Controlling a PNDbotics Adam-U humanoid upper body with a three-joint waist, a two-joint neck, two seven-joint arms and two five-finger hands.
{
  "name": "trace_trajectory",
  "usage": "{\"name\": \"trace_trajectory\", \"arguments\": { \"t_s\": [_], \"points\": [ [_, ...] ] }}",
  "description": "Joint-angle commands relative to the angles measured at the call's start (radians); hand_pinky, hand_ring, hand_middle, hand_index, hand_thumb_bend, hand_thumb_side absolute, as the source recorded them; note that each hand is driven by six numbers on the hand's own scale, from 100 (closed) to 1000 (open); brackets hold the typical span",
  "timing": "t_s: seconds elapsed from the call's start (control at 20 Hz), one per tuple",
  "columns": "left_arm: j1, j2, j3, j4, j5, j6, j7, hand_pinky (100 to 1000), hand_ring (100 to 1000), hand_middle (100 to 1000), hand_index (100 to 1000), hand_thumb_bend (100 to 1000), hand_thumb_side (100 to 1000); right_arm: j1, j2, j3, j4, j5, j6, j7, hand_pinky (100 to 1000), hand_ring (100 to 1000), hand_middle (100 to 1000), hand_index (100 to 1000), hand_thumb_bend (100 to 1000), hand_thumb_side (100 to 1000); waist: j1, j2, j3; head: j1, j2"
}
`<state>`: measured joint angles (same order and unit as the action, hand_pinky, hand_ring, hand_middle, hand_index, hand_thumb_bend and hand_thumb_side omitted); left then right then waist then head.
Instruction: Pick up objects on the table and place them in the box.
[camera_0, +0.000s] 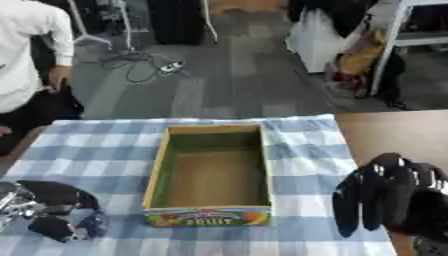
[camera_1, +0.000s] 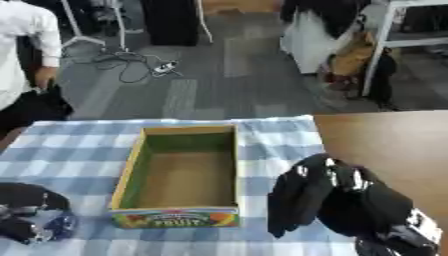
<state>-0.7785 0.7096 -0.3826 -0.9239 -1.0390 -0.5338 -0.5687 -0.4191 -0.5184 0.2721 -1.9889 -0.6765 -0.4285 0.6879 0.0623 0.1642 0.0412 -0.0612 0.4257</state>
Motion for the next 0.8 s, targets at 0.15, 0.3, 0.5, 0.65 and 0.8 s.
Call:
{"name": "trace_trajectory", "arguments": {
  "t_s": [0.15, 0.3, 0.5, 0.65, 0.8],
  "points": [
    [-0.027, -0.003, 0.019, 0.019, -0.052, -0.081, -0.047, 1000, 994, 973, 996, 1000, 1000, -0.02, -0.004, -0.002, -0.011, -0.006, -0.217, 0.219, 405, 542, 510, 663, 100, 1000, -0.002, -0.012, -0.001, 0.004, -0.013],
    [-0.028, -0.01, 0.016, 0.036, -0.069, -0.092, -0.047, 1000, 995, 976, 1000, 1000, 1000, -0.021, -0.004, -0.002, -0.011, -0.007, -0.216, 0.219, 405, 542, 510, 663, 100, 1000, -0.002, -0.012, -0.001, 0.009, -0.008],
    [-0.024, -0.018, 0.011, 0.052, -0.092, -0.106, -0.053, 1000, 990, 975, 1000, 1000, 1000, -0.022, -0.004, -0.002, -0.011, -0.008, -0.216, 0.219, 405, 542, 510, 663, 100, 1000, -0.002, -0.012, -0.002, 0.015, 0.007],
    [-0.022, -0.02, 0.006, 0.053, -0.118, -0.118, -0.049, 1000, 985, 973, 998, 1000, 1000, -0.021, -0.004, -0.002, -0.011, -0.007, -0.217, 0.219, 405, 542, 510, 662, 100, 1000, -0.003, -0.012, -0.001, 0.024, 0.018],
    [-0.019, -0.02, 0.0, 0.049, -0.15, -0.128, -0.039, 1000, 920, 949, 992, 1000, 870, -0.02, -0.005, -0.001, -0.011, -0.005, -0.218, 0.219, 405, 542, 511, 662, 100, 1000, -0.003, -0.013, 0.0, 0.032, 0.024]
  ]
}}
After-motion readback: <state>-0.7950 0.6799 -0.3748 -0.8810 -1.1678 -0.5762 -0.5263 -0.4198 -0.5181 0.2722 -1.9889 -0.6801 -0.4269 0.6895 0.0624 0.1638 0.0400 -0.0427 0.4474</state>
